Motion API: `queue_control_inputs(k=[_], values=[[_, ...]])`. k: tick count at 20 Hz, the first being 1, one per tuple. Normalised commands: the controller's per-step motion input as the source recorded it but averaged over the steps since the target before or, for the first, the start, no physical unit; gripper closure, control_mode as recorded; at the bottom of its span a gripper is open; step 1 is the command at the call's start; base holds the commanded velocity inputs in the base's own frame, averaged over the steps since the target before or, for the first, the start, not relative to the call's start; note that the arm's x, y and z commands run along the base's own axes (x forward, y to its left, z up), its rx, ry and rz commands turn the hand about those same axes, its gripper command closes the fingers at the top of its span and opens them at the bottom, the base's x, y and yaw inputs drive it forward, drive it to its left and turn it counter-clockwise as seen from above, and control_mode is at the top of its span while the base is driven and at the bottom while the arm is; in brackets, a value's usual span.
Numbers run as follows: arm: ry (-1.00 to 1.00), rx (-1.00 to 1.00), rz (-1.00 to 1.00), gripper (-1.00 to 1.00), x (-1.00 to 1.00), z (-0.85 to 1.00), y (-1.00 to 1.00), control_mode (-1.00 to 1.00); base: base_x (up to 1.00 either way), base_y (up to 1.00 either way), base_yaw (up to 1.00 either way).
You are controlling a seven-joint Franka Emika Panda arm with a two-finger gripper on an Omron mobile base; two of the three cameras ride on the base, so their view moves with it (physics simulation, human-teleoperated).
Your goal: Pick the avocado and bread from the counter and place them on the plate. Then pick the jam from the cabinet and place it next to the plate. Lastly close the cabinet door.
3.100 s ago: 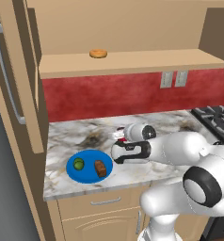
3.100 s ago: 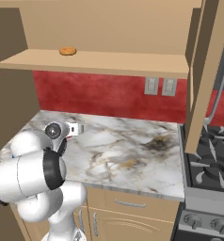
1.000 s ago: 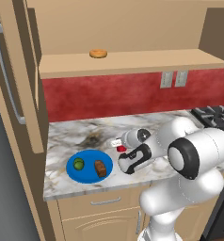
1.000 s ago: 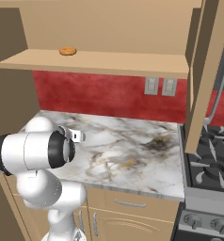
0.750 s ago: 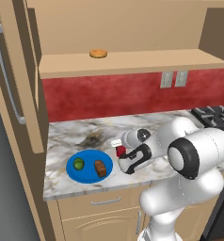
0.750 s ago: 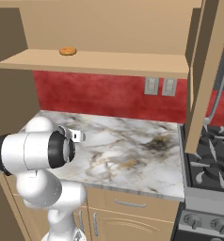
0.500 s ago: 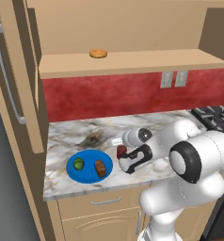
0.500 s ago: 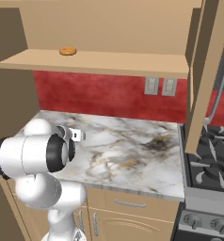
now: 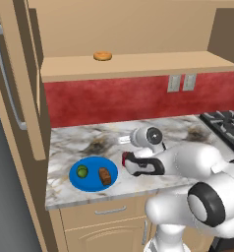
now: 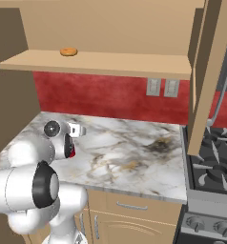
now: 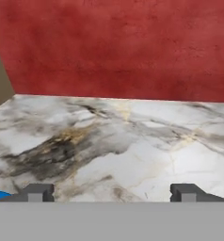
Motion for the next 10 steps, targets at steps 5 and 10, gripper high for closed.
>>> queue_control_inputs(k=[5,10], values=[[0.03,0.00,-0.14,-1.00,-0.62,0.78,0.00,-1.00,0.00,0.00,0.00],[0.00,0.01,-0.13,-1.00,-1.00,0.51,0.00,-1.00,0.00,0.00,0.00]])
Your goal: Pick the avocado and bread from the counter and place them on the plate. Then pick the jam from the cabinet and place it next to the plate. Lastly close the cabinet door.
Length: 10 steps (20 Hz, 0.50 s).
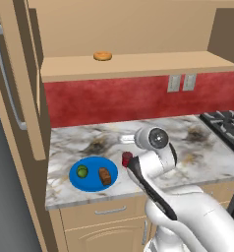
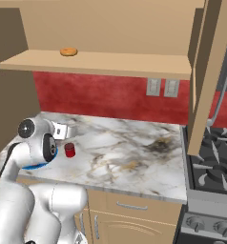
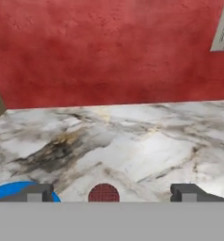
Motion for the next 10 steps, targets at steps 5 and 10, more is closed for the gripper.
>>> queue_control_inputs(k=[5,10], values=[[0.00,0.07,-0.13,-1.00,-1.00,0.83,-0.04,-1.00,0.00,0.00,0.00],[0.05,0.11,-0.13,-1.00,-1.00,1.00,-0.09,-1.00,0.00,0.00,0.00]])
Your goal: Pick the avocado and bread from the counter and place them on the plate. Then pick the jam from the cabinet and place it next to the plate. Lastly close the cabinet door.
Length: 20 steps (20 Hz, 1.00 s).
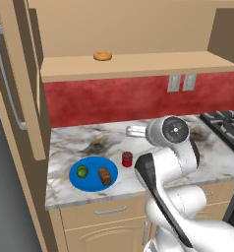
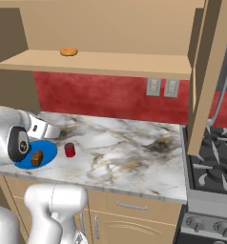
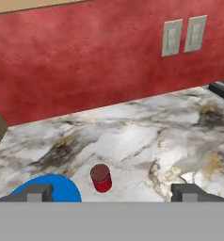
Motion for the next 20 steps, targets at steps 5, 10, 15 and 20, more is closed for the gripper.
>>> queue_control_inputs(k=[5,10,15,20], values=[[0.09,0.07,-0.09,-1.00,-1.00,0.86,-0.10,-1.00,0.00,0.00,0.00],[-0.05,-0.01,-0.03,-1.00,-1.00,0.21,-0.04,-1.00,0.00,0.00,0.00],[-0.22,-0.06,0.01,-1.00,-1.00,0.00,0.00,-1.00,0.00,0.00,0.00],[-0.29,-0.02,0.06,-1.00,-0.98,0.37,0.02,-1.00,0.00,0.00,0.00]])
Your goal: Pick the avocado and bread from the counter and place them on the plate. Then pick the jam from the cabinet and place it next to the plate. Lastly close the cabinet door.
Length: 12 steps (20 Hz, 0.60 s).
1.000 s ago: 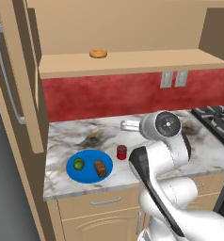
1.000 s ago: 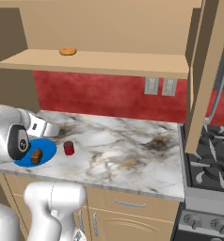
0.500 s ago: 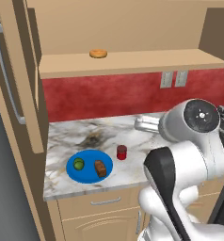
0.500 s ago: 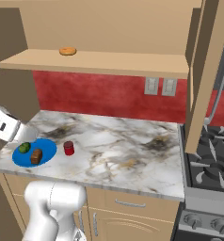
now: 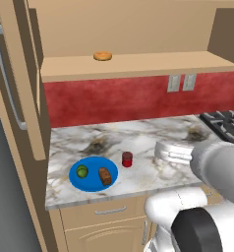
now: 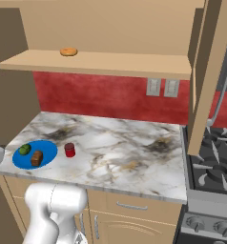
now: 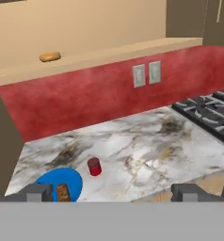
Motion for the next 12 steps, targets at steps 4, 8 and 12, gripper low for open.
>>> queue_control_inputs(k=[4,8,12], values=[[-0.28,0.00,0.09,-1.00,-0.81,0.78,0.14,-1.00,0.00,0.00,0.00],[-0.25,0.00,0.12,-1.00,-0.76,0.82,0.19,-1.00,0.00,0.00,0.00],[-0.21,-0.03,0.13,-1.00,-0.52,0.59,0.30,-1.00,0.00,0.00,0.00]])
